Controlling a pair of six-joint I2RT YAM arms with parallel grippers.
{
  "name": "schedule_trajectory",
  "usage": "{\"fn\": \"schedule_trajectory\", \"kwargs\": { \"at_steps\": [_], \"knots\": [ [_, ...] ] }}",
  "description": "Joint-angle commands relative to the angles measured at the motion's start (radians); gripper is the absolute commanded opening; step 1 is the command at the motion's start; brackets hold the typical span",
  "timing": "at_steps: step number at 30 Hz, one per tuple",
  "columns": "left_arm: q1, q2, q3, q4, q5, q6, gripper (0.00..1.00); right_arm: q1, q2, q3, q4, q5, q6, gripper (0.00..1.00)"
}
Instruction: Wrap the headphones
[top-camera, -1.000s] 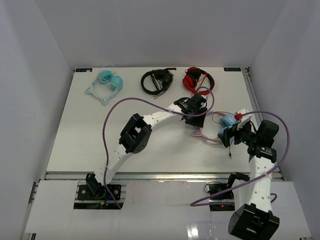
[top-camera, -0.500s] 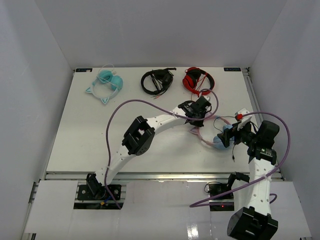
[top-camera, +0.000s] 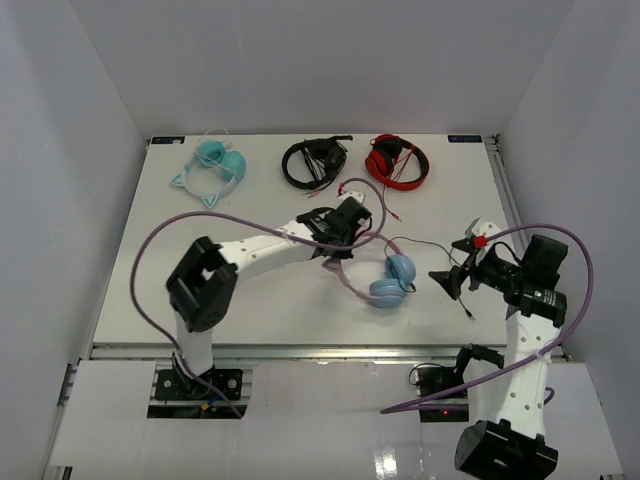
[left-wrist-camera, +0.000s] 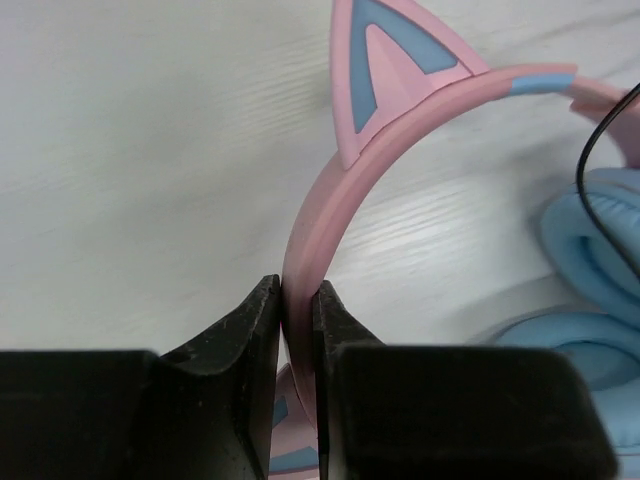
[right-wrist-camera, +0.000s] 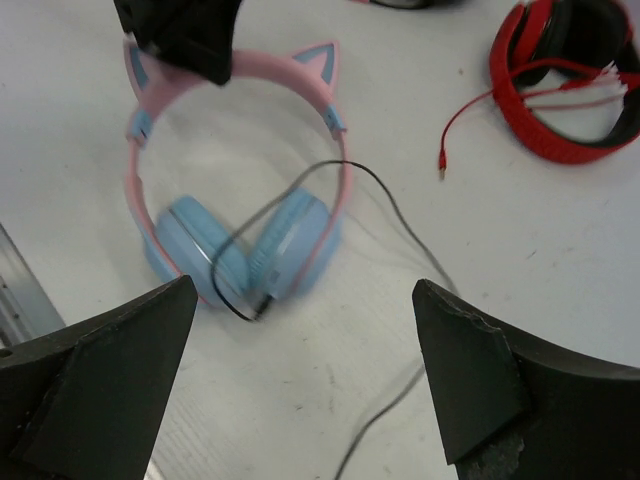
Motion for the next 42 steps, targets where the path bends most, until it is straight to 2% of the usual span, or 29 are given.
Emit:
{"fn": "schedule_trajectory", "kwargs": {
  "at_steps": [1, 6, 8, 10, 12, 14, 15, 16, 17, 18, 21, 23, 27, 32, 36, 39, 42],
  "knots": [
    [0.091, -0.397, -0.204, 0.055, -0.103, 0.048, 0.00, 0.012, 0.146, 0.196, -0.450, -0.169, -0.551, 0.95],
    [0.124, -0.618, -0.321, 0.000, -0.103, 0.097, 0.00, 0.035, 0.321, 0.266, -0.615, -0.265, -0.917, 0.96],
    [0.130, -0.707, -0.329, -0.047, -0.109, 0.112, 0.00, 0.098, 0.376, 0.272, -0.561, -0.327, -0.922, 0.90],
    [0.130, -0.749, -0.318, -0.079, -0.113, 0.128, 0.00, 0.159, 0.403, 0.277, -0.439, -0.330, -0.773, 0.90],
    [0.130, -0.784, -0.290, -0.101, -0.101, 0.140, 0.00, 0.245, 0.393, 0.244, -0.199, -0.307, -0.581, 0.90],
    [0.130, -0.804, -0.261, -0.130, -0.089, 0.147, 0.00, 0.345, 0.346, 0.139, 0.203, -0.237, -0.224, 0.90],
    [0.130, -0.809, -0.222, -0.152, -0.069, 0.146, 0.00, 0.395, 0.320, 0.059, 0.460, -0.178, -0.016, 0.90],
    [0.130, -0.812, -0.191, -0.168, -0.053, 0.140, 0.00, 0.444, 0.304, -0.012, 0.788, -0.105, 0.228, 0.90],
    [0.130, -0.812, -0.164, -0.180, -0.043, 0.133, 0.00, 0.472, 0.309, -0.060, 1.023, -0.060, 0.404, 0.90],
    [0.130, -0.812, -0.133, -0.193, -0.033, 0.128, 0.00, 0.484, 0.325, -0.096, 1.143, -0.047, 0.506, 0.90],
    [0.130, -0.802, -0.017, -0.242, -0.016, 0.107, 0.00, 0.503, 0.460, -0.076, 1.315, -0.028, 0.688, 0.90],
    [0.130, -0.790, 0.045, -0.265, -0.004, 0.098, 0.00, 0.507, 0.552, -0.069, 1.393, -0.019, 0.738, 0.90],
    [0.130, -0.764, 0.184, -0.319, 0.019, 0.079, 0.00, 0.541, 0.656, -0.001, 1.386, -0.054, 0.724, 0.90],
    [0.130, -0.749, 0.293, -0.362, 0.011, 0.074, 0.00, 0.578, 0.686, 0.062, 1.332, -0.093, 0.743, 0.90],
    [0.130, -0.750, 0.351, -0.387, -0.017, 0.086, 0.00, 0.578, 0.636, 0.064, 1.167, -0.102, 0.593, 0.90],
    [0.130, -0.752, 0.373, -0.389, -0.030, 0.095, 0.00, 0.572, 0.569, 0.065, 1.106, -0.133, 0.520, 0.90],
    [0.130, -0.747, 0.405, -0.395, -0.042, 0.106, 0.00, 0.553, 0.527, 0.139, 0.949, -0.208, 0.349, 0.90]
  ]
}}
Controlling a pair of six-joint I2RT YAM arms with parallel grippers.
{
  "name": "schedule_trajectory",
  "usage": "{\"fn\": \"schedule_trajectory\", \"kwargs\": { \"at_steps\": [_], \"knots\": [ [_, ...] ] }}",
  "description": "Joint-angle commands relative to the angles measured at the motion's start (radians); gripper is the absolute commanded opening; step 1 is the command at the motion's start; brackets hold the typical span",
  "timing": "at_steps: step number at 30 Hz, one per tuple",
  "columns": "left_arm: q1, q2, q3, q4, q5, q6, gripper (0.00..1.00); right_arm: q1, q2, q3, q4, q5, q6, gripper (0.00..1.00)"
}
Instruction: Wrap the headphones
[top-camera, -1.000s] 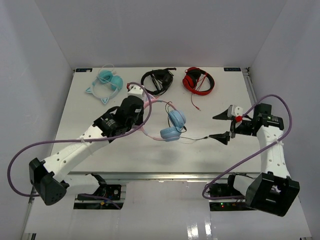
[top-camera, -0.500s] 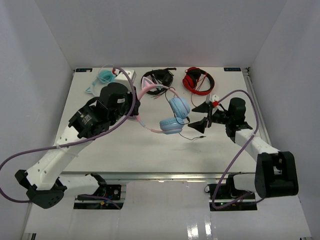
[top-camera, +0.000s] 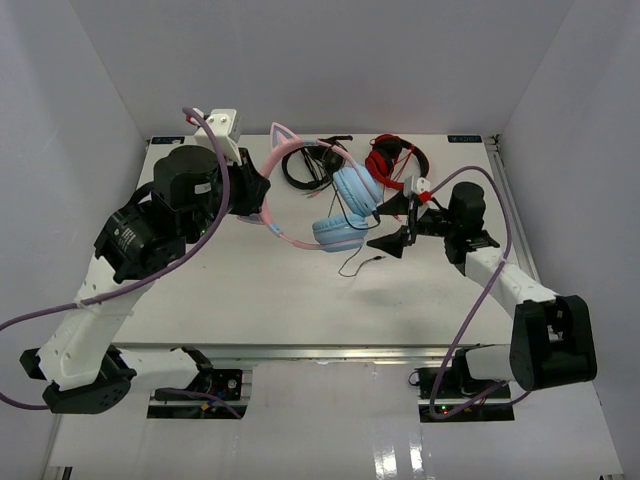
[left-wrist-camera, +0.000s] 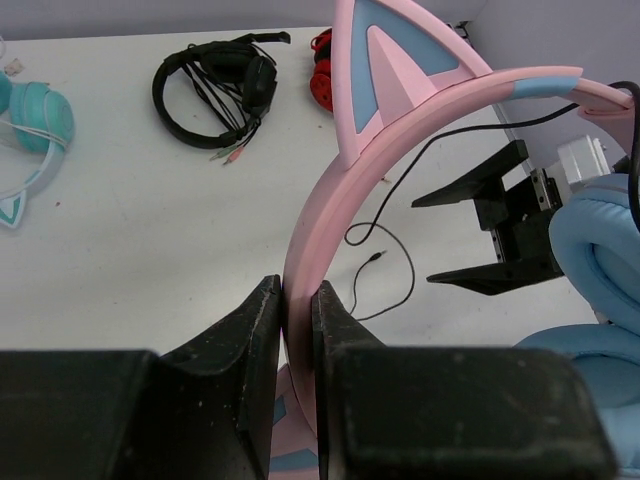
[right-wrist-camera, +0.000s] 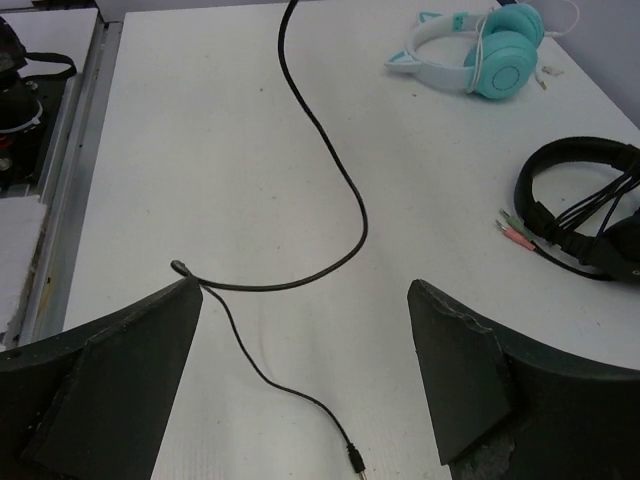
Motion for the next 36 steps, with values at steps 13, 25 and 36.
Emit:
{"fn": "schedule_trajectory", "kwargs": {
  "at_steps": [13, 25, 36],
  "knots": [
    [-0.002, -0.005, 0.047, 0.094, 0.044, -0.064, 0.00, 0.109, -0.051, 0.103, 0.037, 0.055, 0.196, 0.90],
    [-0.002, 0.021, 0.065, 0.167, 0.084, -0.185, 0.00, 0.205, 0.176, 0.158, 0.298, 0.240, 0.427, 0.95],
    [-0.002, -0.009, 0.040, 0.299, -0.074, -0.290, 0.00, 0.277, 0.164, -0.011, 0.349, 0.237, 0.463, 0.23]
  ]
}}
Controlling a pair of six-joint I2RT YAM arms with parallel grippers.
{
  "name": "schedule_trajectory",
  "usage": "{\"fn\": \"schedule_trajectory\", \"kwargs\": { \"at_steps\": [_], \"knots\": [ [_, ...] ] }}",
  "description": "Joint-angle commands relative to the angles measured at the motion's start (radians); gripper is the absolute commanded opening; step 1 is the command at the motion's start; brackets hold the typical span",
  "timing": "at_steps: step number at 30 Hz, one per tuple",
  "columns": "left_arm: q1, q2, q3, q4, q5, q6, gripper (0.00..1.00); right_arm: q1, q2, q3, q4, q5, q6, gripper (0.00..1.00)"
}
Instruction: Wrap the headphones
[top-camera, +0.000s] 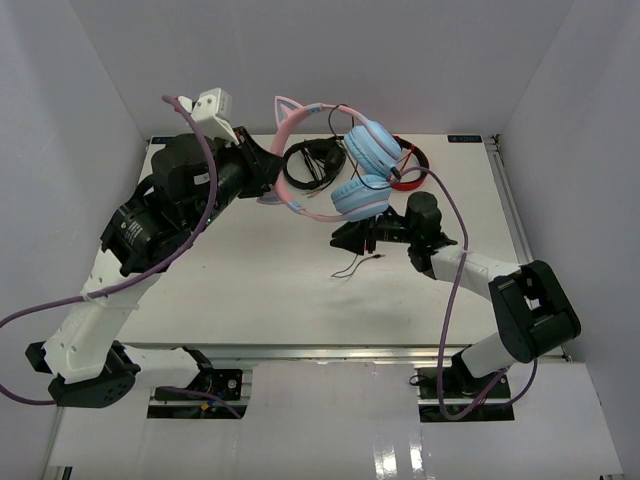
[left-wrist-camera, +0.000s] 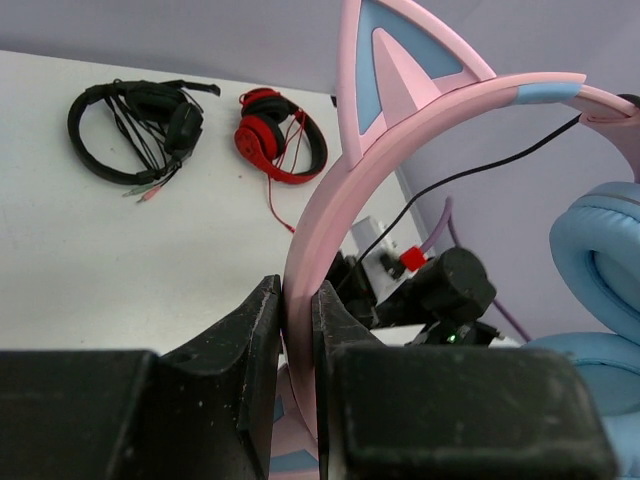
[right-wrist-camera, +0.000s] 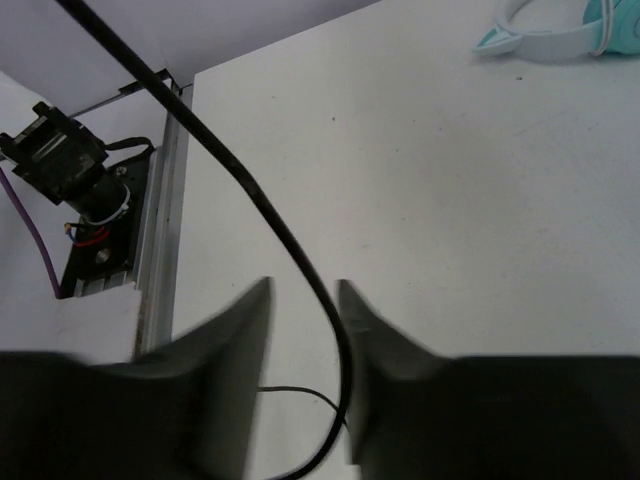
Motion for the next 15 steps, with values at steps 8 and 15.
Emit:
{"fn": "schedule_trajectory", "kwargs": {
  "at_steps": [8, 15],
  "knots": [
    [-0.002, -0.096, -0.241, 0.392, -0.456, -0.234, 0.00, 0.030, -0.179, 0.097, -0.408, 0.183, -0.251, 0.08],
    [0.008, 0.134, -0.277, 0.591, -0.666, -0.009, 0.00, 0.130, -0.338, 0.283, -0.991, 0.658, -0.779, 0.08]
  ]
}}
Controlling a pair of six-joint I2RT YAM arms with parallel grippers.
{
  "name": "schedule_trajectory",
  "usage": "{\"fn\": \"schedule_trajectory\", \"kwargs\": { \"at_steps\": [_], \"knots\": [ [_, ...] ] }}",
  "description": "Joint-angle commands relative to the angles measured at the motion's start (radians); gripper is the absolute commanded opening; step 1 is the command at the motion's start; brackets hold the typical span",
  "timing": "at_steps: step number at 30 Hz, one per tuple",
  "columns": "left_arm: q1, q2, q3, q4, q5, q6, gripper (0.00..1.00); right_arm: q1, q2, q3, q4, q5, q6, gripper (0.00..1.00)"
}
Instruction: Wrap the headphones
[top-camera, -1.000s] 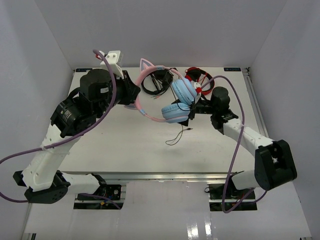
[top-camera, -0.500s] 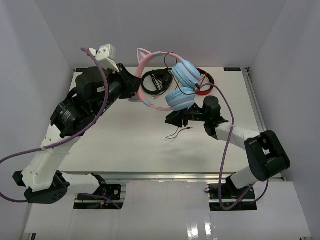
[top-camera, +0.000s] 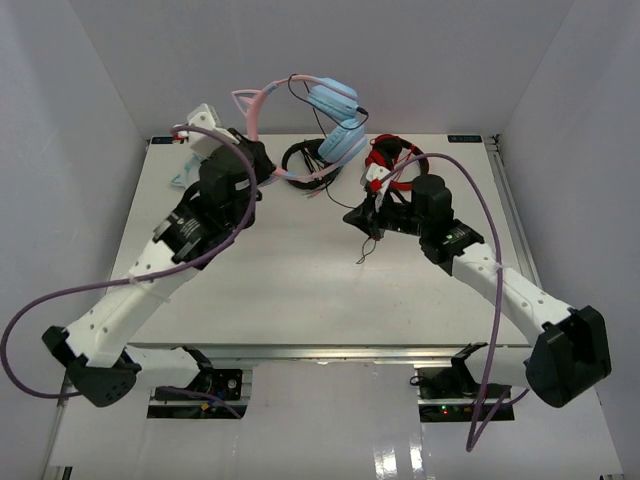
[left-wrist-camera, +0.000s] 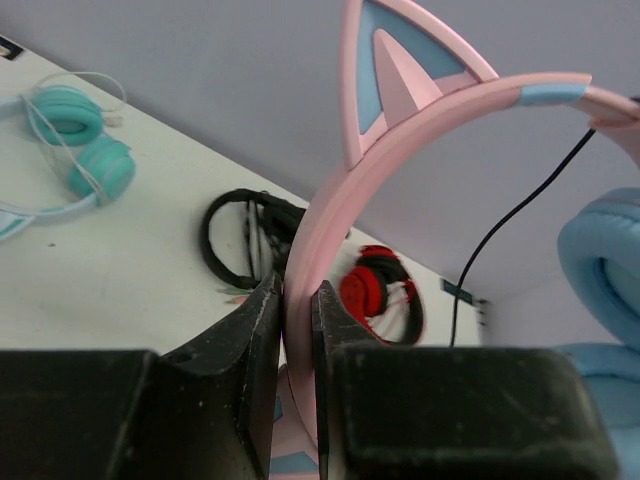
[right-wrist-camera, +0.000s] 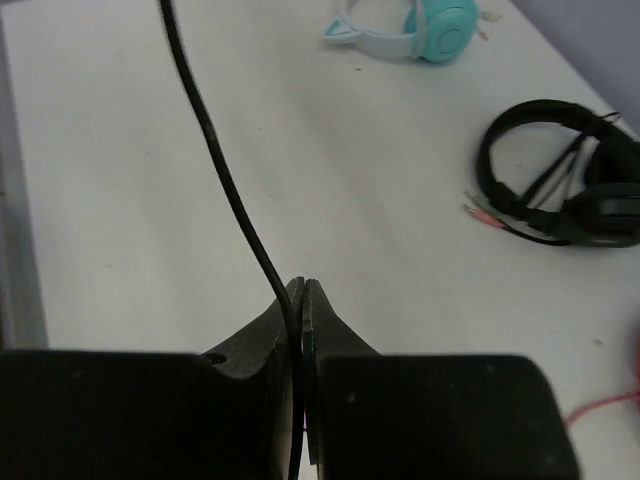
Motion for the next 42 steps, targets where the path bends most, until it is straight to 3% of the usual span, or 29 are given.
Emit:
{"fn": "schedule_trajectory", "kwargs": {
  "at_steps": [1, 3, 6, 9, 14, 18, 21, 25, 32, 42],
  "knots": [
    [0.005, 0.212, 0.061, 0.211, -0.178, 0.153, 0.00, 0.084, -0.130, 0.108, -0.400, 0.413, -0.429, 0.08],
    [0.006, 0.284, 0.069, 0.229, -0.173, 0.235, 0.00, 0.084, -0.160, 0.158, -0.460, 0.532, -0.517, 0.08],
    [0.006, 0.369, 0.076, 0.206, -0.109, 0.317, 0.00, 0.073, -0.186, 0.201, -0.505, 0.594, -0.606, 0.08],
    [0.002, 0.415, 0.060, 0.166, -0.035, 0.326, 0.00, 0.069, -0.198, 0.215, -0.479, 0.687, -0.670, 0.08],
    [-0.013, 0.364, -0.115, 0.181, 0.212, 0.324, 0.00, 0.059, -0.192, 0.207, -0.397, 0.748, -0.705, 0.08],
    [-0.014, 0.251, -0.265, 0.267, 0.425, 0.324, 0.00, 0.032, -0.177, 0.131, -0.325, 0.681, -0.658, 0.08],
    [-0.016, 0.167, -0.368, 0.322, 0.565, 0.332, 0.00, -0.023, -0.168, 0.104, -0.298, 0.620, -0.608, 0.08],
    [-0.016, 0.063, -0.481, 0.367, 0.736, 0.350, 0.00, -0.131, -0.159, 0.097, -0.286, 0.405, -0.521, 0.13],
    [-0.017, 0.000, -0.532, 0.346, 0.983, 0.372, 0.00, -0.210, -0.115, 0.108, -0.285, 0.124, -0.420, 0.18],
    [-0.016, -0.065, -0.483, 0.297, 0.935, 0.326, 0.00, -0.272, -0.100, 0.020, -0.237, -0.299, -0.202, 0.20]
  ]
}}
